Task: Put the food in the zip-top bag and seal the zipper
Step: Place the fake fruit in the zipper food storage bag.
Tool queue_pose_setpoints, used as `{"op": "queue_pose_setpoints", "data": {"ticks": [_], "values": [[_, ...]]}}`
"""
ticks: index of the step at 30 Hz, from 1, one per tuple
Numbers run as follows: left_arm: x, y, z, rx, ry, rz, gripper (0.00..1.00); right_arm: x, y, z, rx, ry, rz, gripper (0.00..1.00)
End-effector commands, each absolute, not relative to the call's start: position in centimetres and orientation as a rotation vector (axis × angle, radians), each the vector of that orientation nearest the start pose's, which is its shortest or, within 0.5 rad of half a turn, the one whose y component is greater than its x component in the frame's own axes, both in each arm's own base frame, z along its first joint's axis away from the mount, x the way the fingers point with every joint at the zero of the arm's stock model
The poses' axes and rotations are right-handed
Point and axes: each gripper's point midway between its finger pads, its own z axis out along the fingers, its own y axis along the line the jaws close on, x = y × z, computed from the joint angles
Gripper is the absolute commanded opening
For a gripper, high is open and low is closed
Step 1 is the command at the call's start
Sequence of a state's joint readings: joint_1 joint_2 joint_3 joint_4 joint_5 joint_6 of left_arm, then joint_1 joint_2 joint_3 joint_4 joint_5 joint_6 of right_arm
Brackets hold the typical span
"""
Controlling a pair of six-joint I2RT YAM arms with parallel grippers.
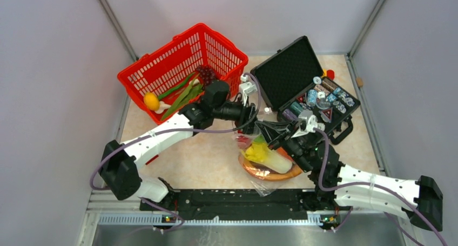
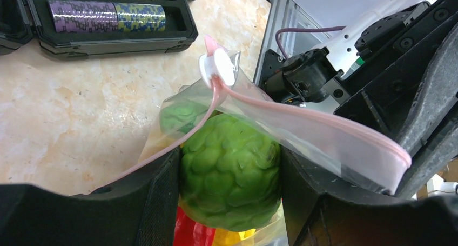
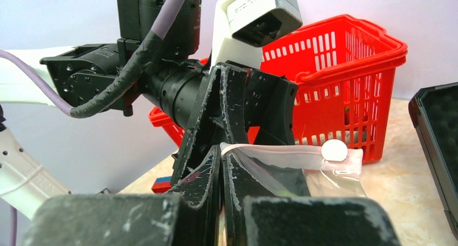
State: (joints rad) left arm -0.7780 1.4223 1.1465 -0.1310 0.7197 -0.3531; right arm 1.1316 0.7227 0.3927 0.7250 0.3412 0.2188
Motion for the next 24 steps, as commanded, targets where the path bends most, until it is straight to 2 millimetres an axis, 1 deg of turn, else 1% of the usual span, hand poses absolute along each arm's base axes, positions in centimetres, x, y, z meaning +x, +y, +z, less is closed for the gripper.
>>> {"op": "queue_pose_setpoints", "data": {"ticks": [1, 5, 7, 9, 11, 14, 15, 16, 18, 19, 21, 22, 24], "values": [[16.4, -36.4, 26.8, 1.077, 1.863, -1.463, 0.6, 17.5, 22.8, 38.0, -0.071, 1.058, 1.04, 0.0], [15.0, -36.2, 27.8, 1.15, 1.822, -1.537, 0.73, 17.8, 21.7, 37.1, -0.026, 1.073, 1.024, 0.0], [14.6, -36.0, 27.6, 1.176, 1.836, -1.545, 0.79, 17.8, 21.5, 36.7, -0.014, 1.082, 1.031, 0.0], [14.7, -35.8, 27.6, 1.182, 1.832, -1.521, 0.83, 17.7, 21.5, 36.1, -0.01, 1.1, 1.04, 0.0], [14.6, -35.7, 27.5, 1.194, 1.824, -1.512, 0.89, 17.8, 21.4, 35.3, 0.007, 1.115, 1.053, 0.0], [14.0, -35.9, 27.2, 1.238, 1.822, -1.572, 0.98, 17.6, 21.4, 34.5, 0.025, 1.125, 1.077, 0.0], [13.7, -36.0, 27.0, 1.253, 1.831, -1.612, 0.99, 17.7, 21.3, 34.2, 0.029, 1.129, 1.079, 0.0], [13.4, -36.2, 26.9, 1.263, 1.844, -1.647, 0.98, 17.7, 21.3, 34.1, 0.032, 1.13, 1.081, 0.0], [13.4, -36.5, 26.6, 1.268, 1.853, -1.663, 0.95, 17.6, 21.0, 34.0, 0.04, 1.125, 1.084, 0.0], [13.5, -36.5, 26.6, 1.265, 1.852, -1.651, 0.9, 17.6, 20.9, 33.9, 0.045, 1.125, 1.083, 0.0], [14.1, -36.4, 27.0, 1.239, 1.832, -1.598, 0.78, 17.7, 20.6, 33.8, 0.052, 1.128, 1.072, 0.0], [14.2, -36.3, 27.4, 1.227, 1.816, -1.579, 0.75, 17.7, 20.5, 33.8, 0.05, 1.128, 1.065, 0.0], [15.3, -36.4, 27.8, 1.176, 1.814, -1.505, 0.6, 17.7, 20.3, 33.9, 0.05, 1.125, 1.057, 0.0]]}}
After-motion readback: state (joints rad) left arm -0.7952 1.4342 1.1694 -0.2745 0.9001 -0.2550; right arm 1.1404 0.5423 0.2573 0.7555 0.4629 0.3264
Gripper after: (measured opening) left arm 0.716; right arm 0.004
